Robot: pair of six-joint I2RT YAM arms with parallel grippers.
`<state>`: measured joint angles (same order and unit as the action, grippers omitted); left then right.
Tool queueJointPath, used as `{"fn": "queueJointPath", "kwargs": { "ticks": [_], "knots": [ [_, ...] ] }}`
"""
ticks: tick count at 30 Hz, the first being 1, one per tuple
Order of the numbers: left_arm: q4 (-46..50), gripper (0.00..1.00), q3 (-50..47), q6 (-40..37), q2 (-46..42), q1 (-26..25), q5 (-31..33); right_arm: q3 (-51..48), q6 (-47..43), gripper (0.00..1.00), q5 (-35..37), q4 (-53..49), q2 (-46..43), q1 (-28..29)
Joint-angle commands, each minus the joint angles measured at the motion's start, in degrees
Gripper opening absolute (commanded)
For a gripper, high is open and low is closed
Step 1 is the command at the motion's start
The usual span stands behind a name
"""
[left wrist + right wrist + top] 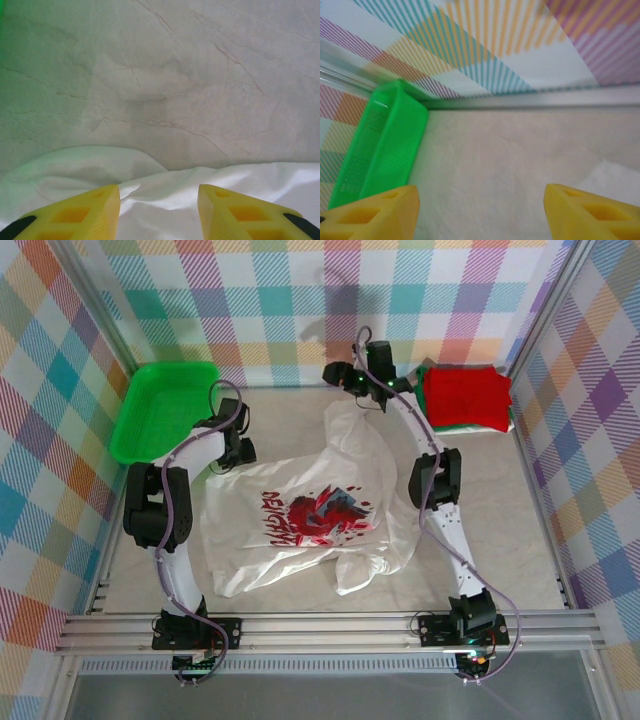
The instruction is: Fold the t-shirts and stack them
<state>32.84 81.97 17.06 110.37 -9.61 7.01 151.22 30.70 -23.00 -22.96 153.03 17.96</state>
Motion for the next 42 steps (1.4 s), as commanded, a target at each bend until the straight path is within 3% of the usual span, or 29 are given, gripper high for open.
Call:
{"fn": "queueJointPath", "kwargs": {
  "ticks": [1,3,7,11,20,29,36,39,42],
  "knots": [
    [1.33,0.46,-2.08,0.28,-3.26,0.74,0.91,-6.46,-8.22,0.62,1.13,-5.38,-10.97,-0.59],
    [1.35,0.46,-3.14,1.05,-3.56,0.90,0.13,-12.66,-9.59,0.51,3.27,-9.57,-15.02,-0.78],
    [-0.47,0.46,-5.88,1.97,-2.66,1.16,-0.25,-33.34,-9.79,0.24,10.38,-5.90,-23.90,-0.74],
    [-0.41,0.46,-5.26,2.22,0.92,2.49,-1.01,-38.36,-11.45,0.14,13.18,-8.76,-23.57,-0.99],
    [-0.23,0.42,1.73,3.50,9.24,2.46,-5.31,-37.81,-8.18,0.12,15.18,-10.35,-16.64,-2.68],
    [2.87,0.41,12.11,5.17,17.89,0.14,-5.60,-42.93,0.89,0.07,17.69,-6.27,-15.41,-8.86],
    [8.92,0.40,33.12,5.77,29.68,-0.34,-7.09,-35.40,2.07,0.04,20.68,-7.95,-10.72,-13.69],
    [12.51,0.40,45.65,5.78,35.89,-0.35,-6.72,-24.25,-1.31,0.04,17.14,-8.90,-5.25,-14.19],
    [15.99,0.40,59.31,5.94,42.68,0.11,-6.74,-6.07,-3.94,0.08,11.48,-14.94,2.97,-13.45]
  ]
}}
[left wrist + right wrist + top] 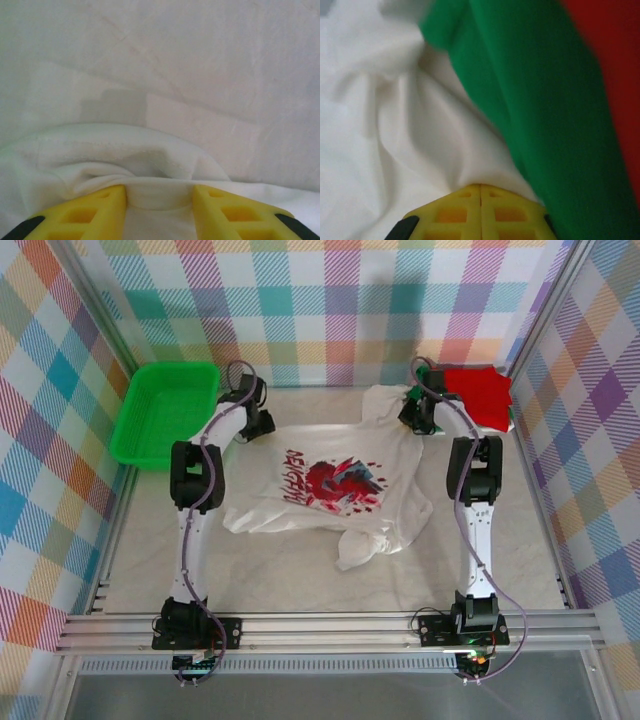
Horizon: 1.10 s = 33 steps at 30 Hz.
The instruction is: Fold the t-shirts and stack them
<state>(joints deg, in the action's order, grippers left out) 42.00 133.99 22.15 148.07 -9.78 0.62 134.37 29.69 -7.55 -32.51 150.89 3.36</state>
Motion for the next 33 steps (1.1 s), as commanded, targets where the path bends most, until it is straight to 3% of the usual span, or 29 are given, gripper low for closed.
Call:
{"fn": "queueJointPath", "kwargs": {
  "ticks": [1,4,9,12,16,20,23,26,29,33],
  "knots": [
    [7.54,0.42,12.23,0.83,6.84,0.47,-0.47,16.12,-2.98,0.09,-5.20,-7.23,7.24,1.48],
    [8.12,0.50,21.07,0.92,8.52,1.33,-1.30,20.44,-0.72,0.15,-8.56,-7.93,7.01,1.96],
    [9.13,0.53,17.29,-0.67,-3.70,0.75,-0.77,4.92,-0.94,0.30,-10.72,-4.66,-9.66,3.24],
    [3.17,0.53,-1.77,-2.00,-19.73,-0.85,1.04,-13.95,-3.12,0.37,-9.80,2.15,-25.02,5.16],
    [-14.13,0.57,-41.51,2.85,-46.08,-1.73,2.86,-43.72,-2.81,0.46,-8.56,14.80,-45.50,7.53],
    [-14.12,0.59,-65.98,6.12,-61.66,-1.58,7.03,-71.90,-7.83,0.50,-12.68,32.58,-62.32,12.49],
    [-8.52,0.57,-75.84,7.47,-67.15,-0.52,6.84,-84.33,-13.83,0.51,-17.03,38.08,-68.87,16.66],
    [-7.86,0.57,-84.43,9.10,-70.29,-0.12,4.63,-91.50,-20.09,0.53,-13.14,38.88,-72.48,22.36],
    [-12.94,0.56,-89.76,9.97,-69.65,1.28,0.82,-94.66,-22.31,0.54,-10.14,40.83,-72.66,25.02],
    [-17.82,0.56,-89.60,8.45,-65.18,1.87,-0.14,-94.98,-20.93,0.54,-11.12,44.81,-70.67,25.09]
  ]
}}
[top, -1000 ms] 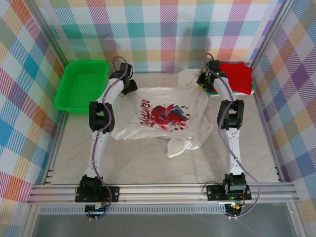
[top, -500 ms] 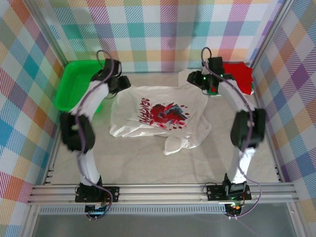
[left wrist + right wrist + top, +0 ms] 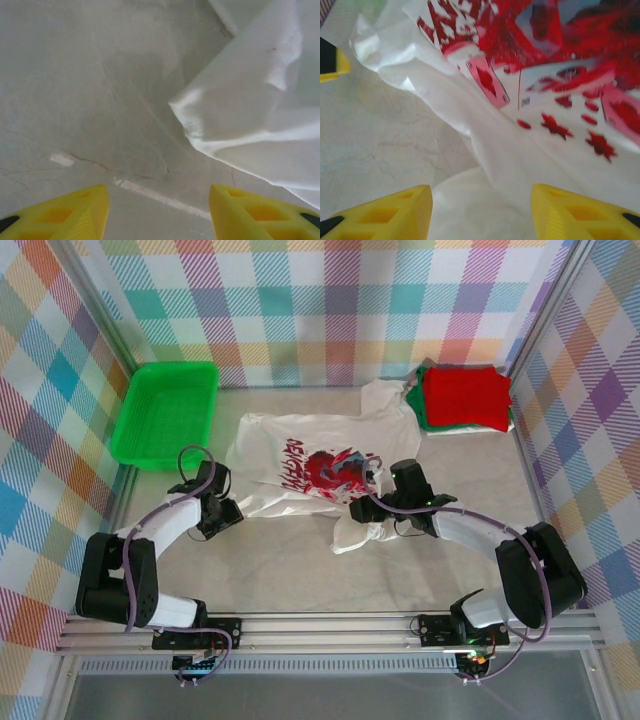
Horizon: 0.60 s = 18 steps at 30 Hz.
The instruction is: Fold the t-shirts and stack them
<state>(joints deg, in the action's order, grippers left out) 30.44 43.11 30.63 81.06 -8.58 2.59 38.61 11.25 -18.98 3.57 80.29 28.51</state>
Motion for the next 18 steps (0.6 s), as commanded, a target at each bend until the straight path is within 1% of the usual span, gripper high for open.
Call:
{"fn": "queueJointPath", "kwargs": {
  "ticks": [1,4,7,9,11,13,14,15,16,18],
  "knots": [
    [-7.37,0.56,2.04,-0.66,3.31,0.69,-2.24,0.67,-2.12,0.55,0.26,9.79,0.33,-0.06],
    [-10.69,0.56,3.61,-2.20,6.77,0.70,-2.72,0.31,-1.53,0.55,0.20,11.29,1.24,-0.04],
    [-13.20,0.52,4.87,-3.26,9.42,0.76,-2.55,-0.70,-0.97,0.55,0.69,12.07,0.86,0.05],
    [-12.83,0.44,6.30,-3.81,10.66,0.78,-2.06,-1.45,-0.88,0.55,1.04,12.26,-0.06,0.05],
    [-12.68,0.30,7.38,-4.39,10.81,0.84,-1.99,-2.36,-0.94,0.55,1.71,12.28,-1.15,0.05],
    [-12.04,0.20,8.49,-4.95,10.70,0.72,-1.57,-3.17,-1.04,0.55,2.99,12.19,-1.92,0.05],
    [-10.55,0.12,9.58,-5.35,10.70,0.80,-1.27,-3.45,-1.26,0.55,3.48,12.13,-2.14,0.05],
    [-9.23,0.06,10.78,-5.79,10.58,0.75,-1.35,-3.55,-1.39,0.55,3.84,12.09,-2.23,0.05],
    [-7.74,0.01,11.92,-6.30,10.33,0.76,-1.39,-3.65,-1.49,0.56,4.27,11.69,-2.24,0.05],
    [-4.70,0.00,14.28,-6.93,9.21,0.76,-1.23,-3.87,-1.33,0.55,5.15,11.84,-1.94,0.05]
  ]
}}
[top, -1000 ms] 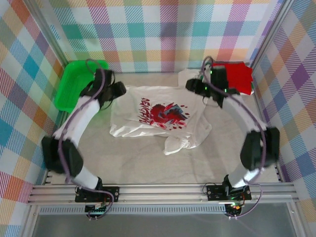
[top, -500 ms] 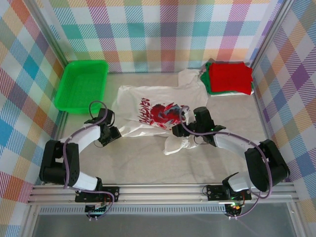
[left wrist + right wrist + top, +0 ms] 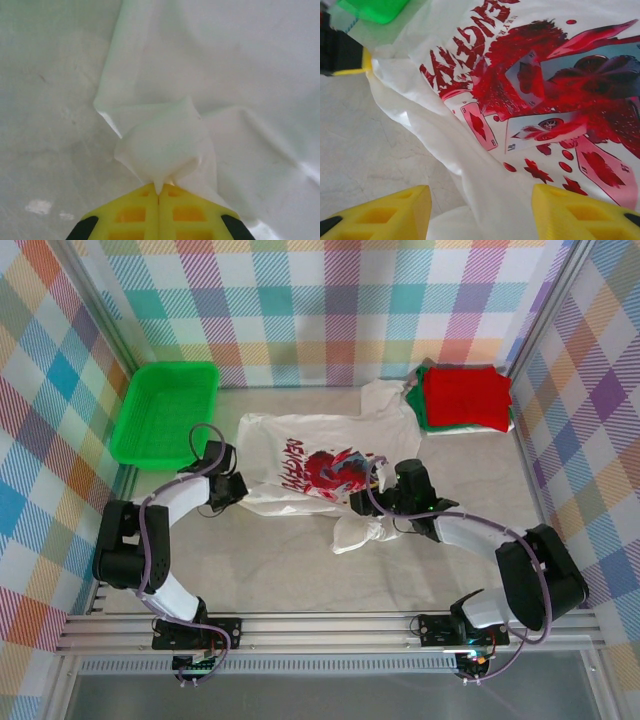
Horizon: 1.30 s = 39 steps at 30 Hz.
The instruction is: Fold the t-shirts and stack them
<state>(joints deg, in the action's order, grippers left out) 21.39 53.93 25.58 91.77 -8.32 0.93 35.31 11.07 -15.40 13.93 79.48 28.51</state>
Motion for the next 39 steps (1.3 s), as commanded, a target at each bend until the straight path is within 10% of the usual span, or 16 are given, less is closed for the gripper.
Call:
{"fn": "queueJointPath", "kwargs": {
  "ticks": [1,22,29,39],
  "knots": [
    [6.14,0.00,4.76,-2.14,-2.37,0.41,0.19,-0.91,-1.14,0.55,2.00,1.68,-0.88,0.05],
    [46.40,0.16,18.46,-8.97,-13.50,-1.09,-3.80,-1.08,4.04,0.52,11.51,0.13,4.52,-1.13],
    [37.07,0.38,6.93,-5.74,-20.00,0.68,-2.41,-1.36,9.07,0.52,8.90,-1.96,2.95,-4.17],
    [15.63,0.44,-2.92,-3.71,-11.11,1.57,-8.29,-7.73,16.61,0.53,-1.35,-15.76,-13.16,-5.82]
  ]
}}
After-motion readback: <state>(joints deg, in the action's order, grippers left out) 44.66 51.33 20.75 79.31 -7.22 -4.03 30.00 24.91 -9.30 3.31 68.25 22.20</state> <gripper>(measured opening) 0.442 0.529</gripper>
